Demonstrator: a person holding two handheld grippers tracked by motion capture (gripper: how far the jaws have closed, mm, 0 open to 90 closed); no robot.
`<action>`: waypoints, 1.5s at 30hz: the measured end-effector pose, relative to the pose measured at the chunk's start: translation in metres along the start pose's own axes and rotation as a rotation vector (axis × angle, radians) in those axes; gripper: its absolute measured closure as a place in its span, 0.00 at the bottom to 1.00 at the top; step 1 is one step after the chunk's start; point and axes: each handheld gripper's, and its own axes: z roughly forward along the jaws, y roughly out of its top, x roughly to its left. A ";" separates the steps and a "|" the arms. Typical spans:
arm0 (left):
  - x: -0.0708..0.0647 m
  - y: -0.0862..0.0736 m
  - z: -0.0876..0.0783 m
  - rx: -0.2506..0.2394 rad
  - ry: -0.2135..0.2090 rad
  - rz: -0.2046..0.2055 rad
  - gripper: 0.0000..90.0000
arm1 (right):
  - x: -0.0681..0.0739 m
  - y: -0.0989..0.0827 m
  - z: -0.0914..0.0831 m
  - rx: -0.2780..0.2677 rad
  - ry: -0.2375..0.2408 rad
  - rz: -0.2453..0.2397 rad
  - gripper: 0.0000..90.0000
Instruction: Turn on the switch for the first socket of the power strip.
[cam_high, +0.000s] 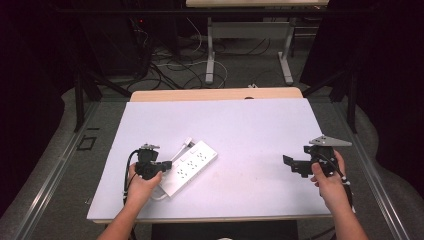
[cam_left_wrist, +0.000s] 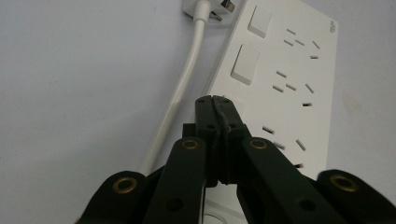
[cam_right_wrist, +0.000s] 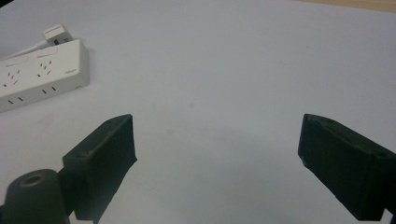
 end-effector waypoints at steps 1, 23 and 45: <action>0.001 0.000 0.000 0.006 -0.007 0.002 1.00 | 0.000 0.000 0.000 0.000 0.001 -0.002 0.12; 0.001 -0.001 -0.003 0.001 -0.015 0.005 1.00 | 0.000 -0.001 0.001 0.004 0.009 0.001 0.12; 0.001 -0.003 -0.004 -0.020 -0.042 0.022 0.86 | 0.001 -0.002 -0.001 0.003 0.003 0.013 0.12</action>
